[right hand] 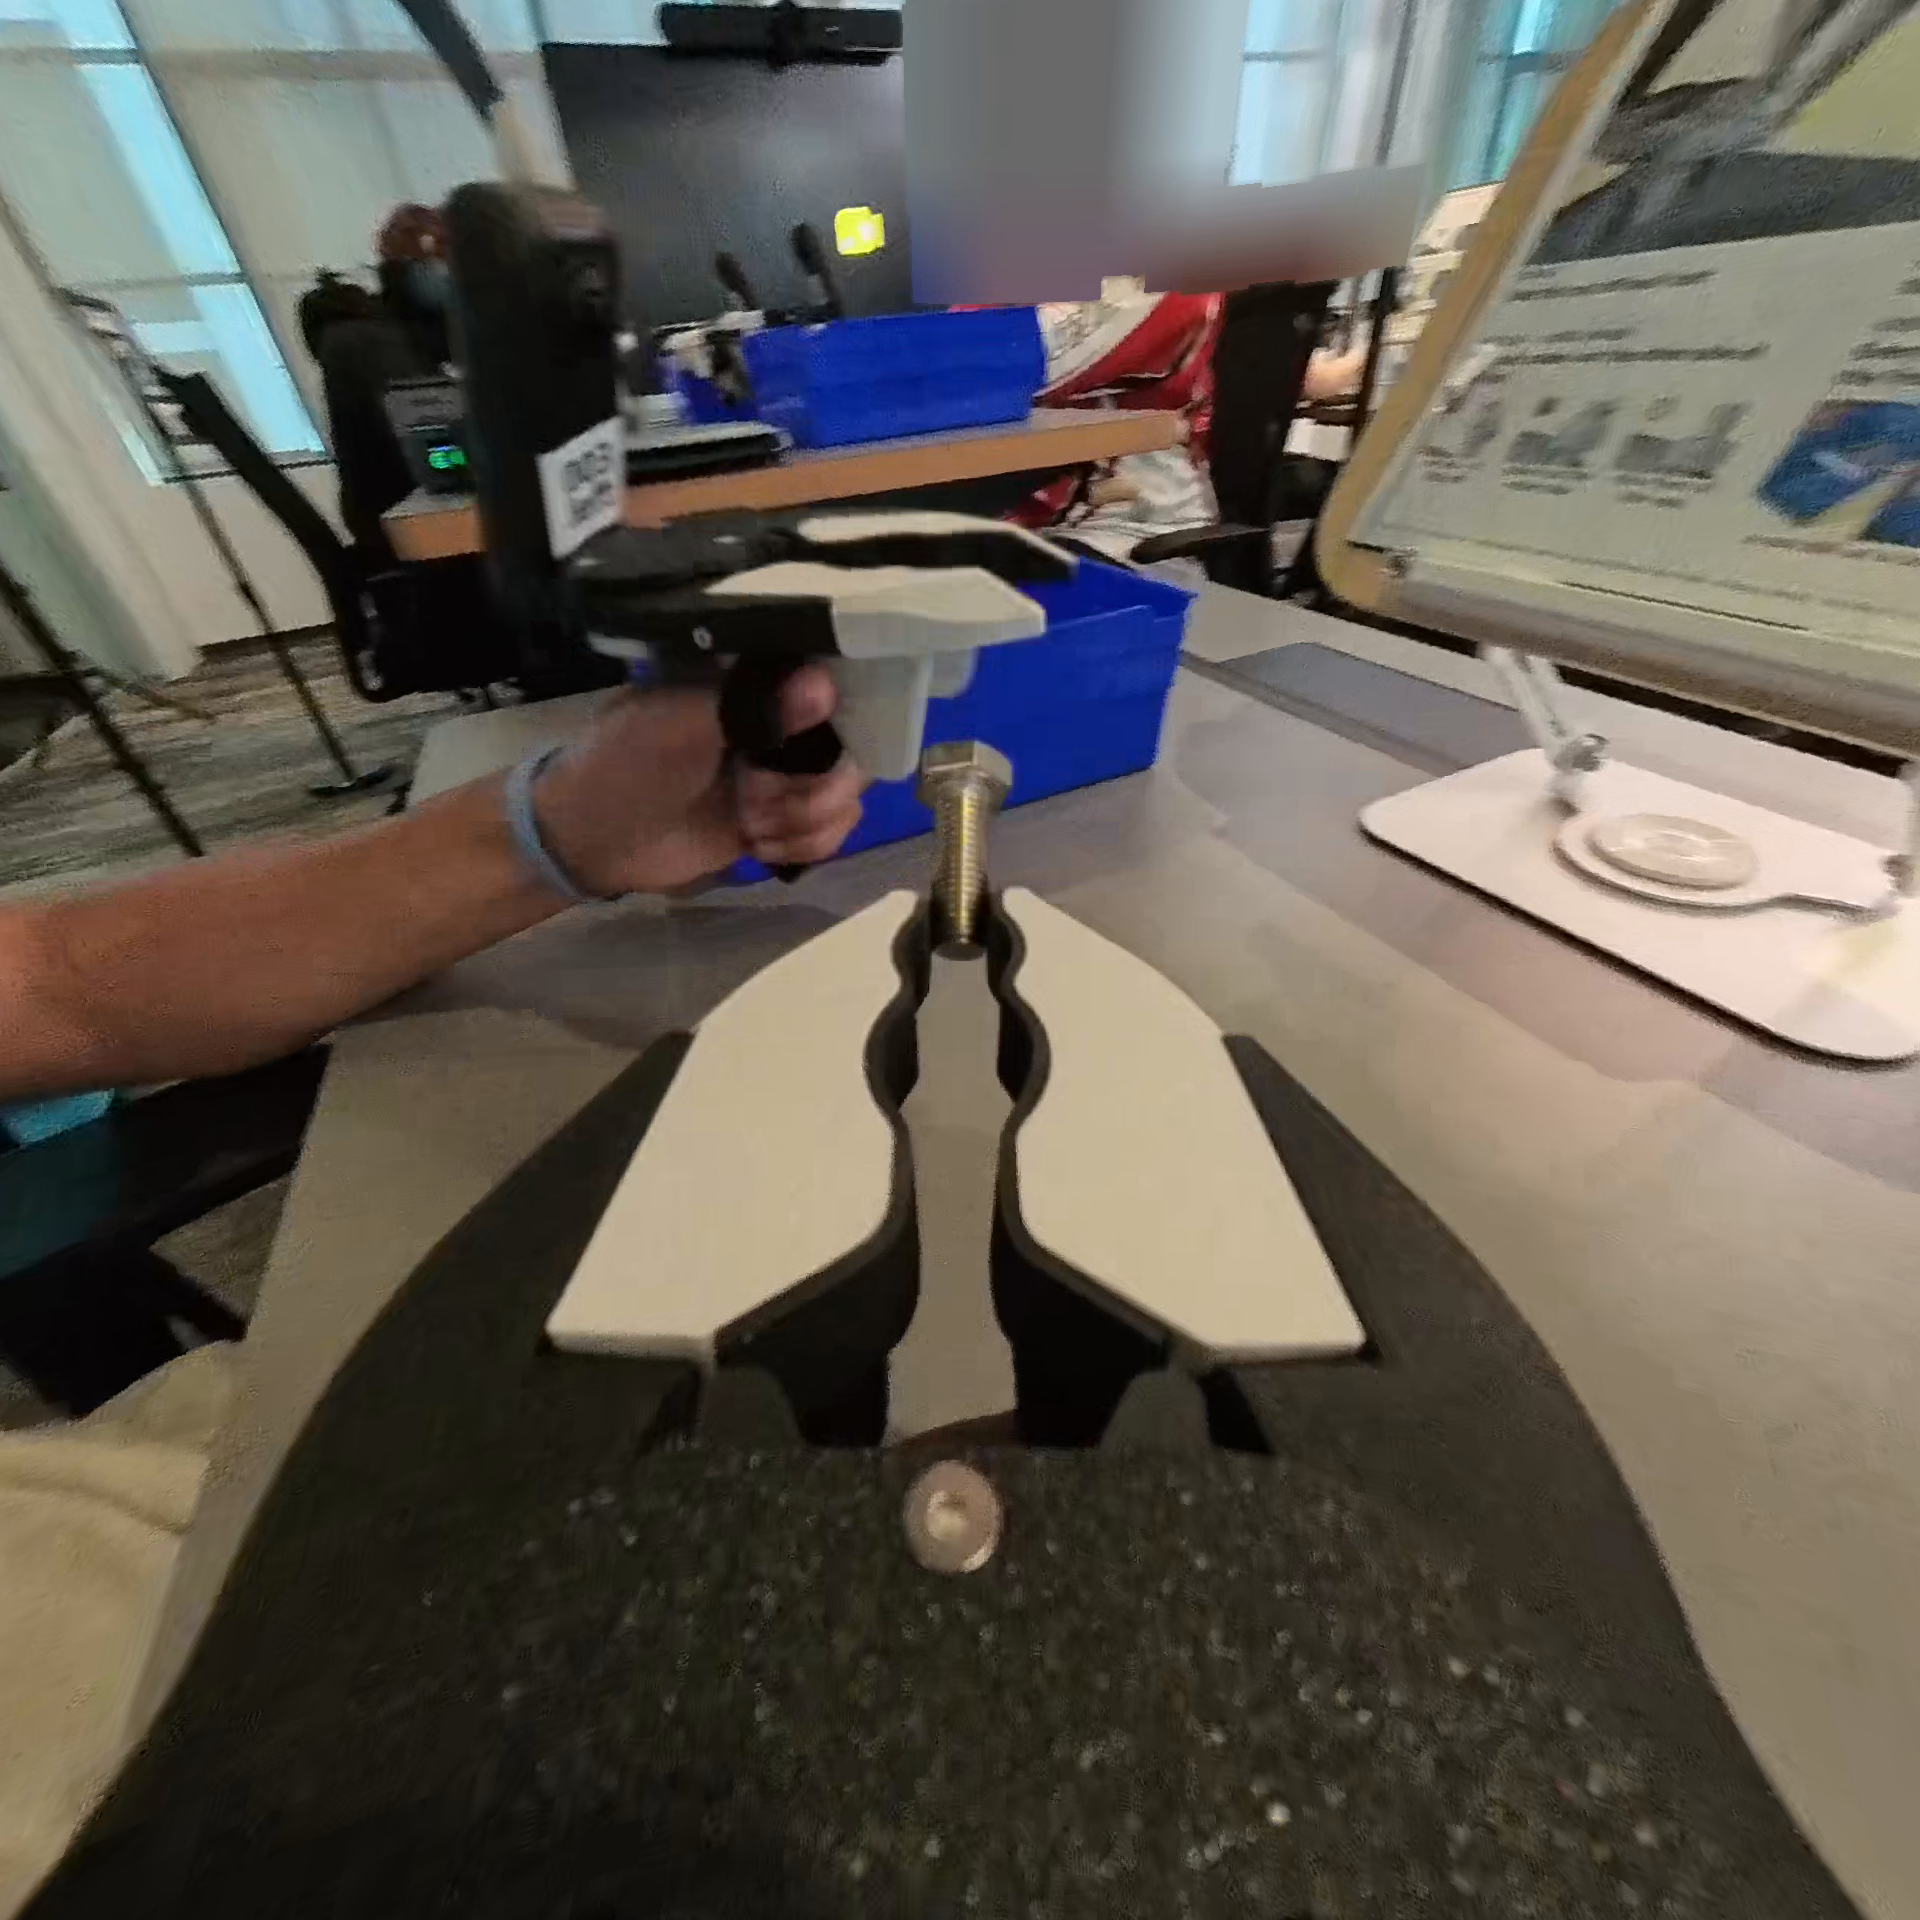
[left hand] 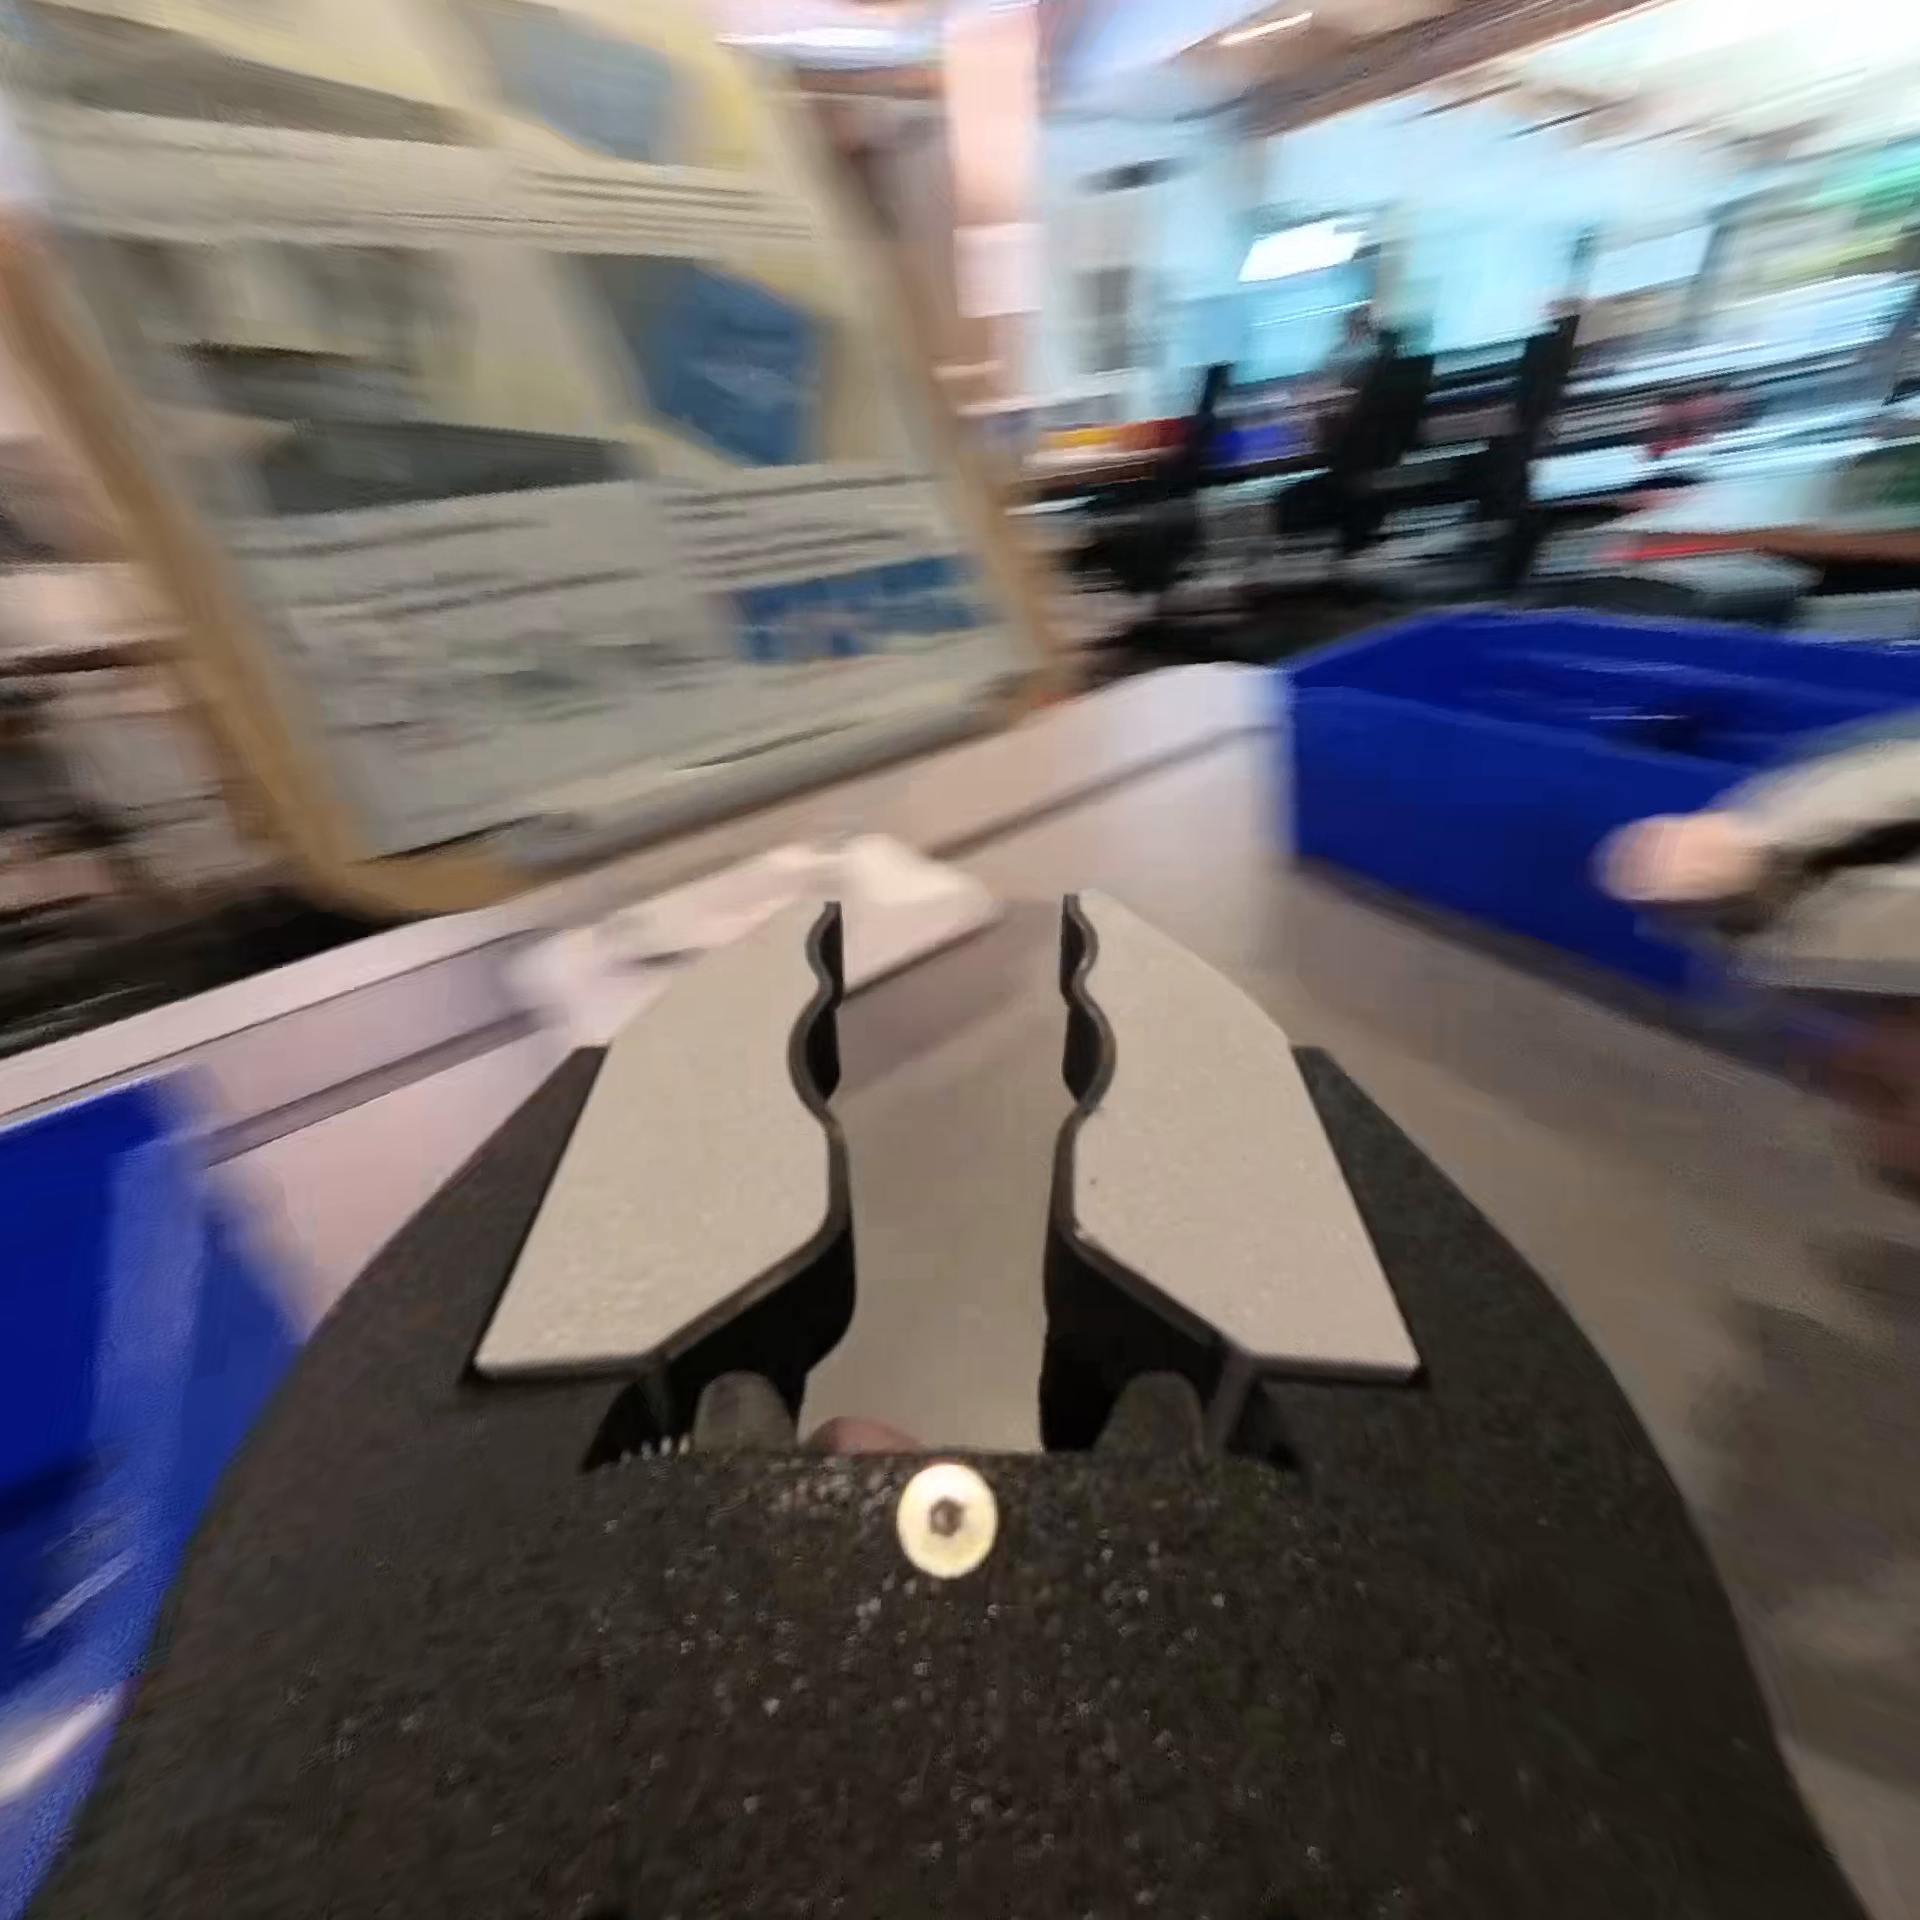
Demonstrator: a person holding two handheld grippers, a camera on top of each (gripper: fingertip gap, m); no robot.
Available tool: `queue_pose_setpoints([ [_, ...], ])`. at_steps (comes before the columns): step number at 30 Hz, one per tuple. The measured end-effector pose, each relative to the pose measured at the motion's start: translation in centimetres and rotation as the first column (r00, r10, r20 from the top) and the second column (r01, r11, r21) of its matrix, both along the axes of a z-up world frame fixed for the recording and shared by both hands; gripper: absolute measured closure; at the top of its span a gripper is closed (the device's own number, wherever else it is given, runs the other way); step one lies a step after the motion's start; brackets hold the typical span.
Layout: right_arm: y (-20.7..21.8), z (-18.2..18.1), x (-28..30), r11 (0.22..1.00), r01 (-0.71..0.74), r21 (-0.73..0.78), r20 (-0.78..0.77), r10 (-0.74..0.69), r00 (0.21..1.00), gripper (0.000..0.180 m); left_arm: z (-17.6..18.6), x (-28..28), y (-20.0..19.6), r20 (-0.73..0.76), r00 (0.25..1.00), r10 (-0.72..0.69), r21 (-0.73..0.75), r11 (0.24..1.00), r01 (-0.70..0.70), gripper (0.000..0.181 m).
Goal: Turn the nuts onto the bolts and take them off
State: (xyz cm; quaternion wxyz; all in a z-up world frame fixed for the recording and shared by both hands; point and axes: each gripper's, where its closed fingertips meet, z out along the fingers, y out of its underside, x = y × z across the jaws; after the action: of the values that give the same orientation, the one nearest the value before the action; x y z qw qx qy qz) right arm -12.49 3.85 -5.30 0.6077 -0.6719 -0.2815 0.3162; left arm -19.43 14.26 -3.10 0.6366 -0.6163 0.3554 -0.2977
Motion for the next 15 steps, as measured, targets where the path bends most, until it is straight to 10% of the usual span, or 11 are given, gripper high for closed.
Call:
queue_pose_setpoints([
  [3,1.1,-0.1,1.2,0.995,0.095,-0.005,0.001,-0.095,0.995,0.170,-0.6,-5.5,4.5,-0.070,0.895,0.441,0.041,0.897,-0.440,0.142],
  [15,1.9,0.2,2.0,0.985,0.169,-0.028,0.002,-0.169,0.986,0.170,-1.8,-6.0,5.2,-0.040,0.913,0.407,-0.144,0.901,-0.408,0.140],
])
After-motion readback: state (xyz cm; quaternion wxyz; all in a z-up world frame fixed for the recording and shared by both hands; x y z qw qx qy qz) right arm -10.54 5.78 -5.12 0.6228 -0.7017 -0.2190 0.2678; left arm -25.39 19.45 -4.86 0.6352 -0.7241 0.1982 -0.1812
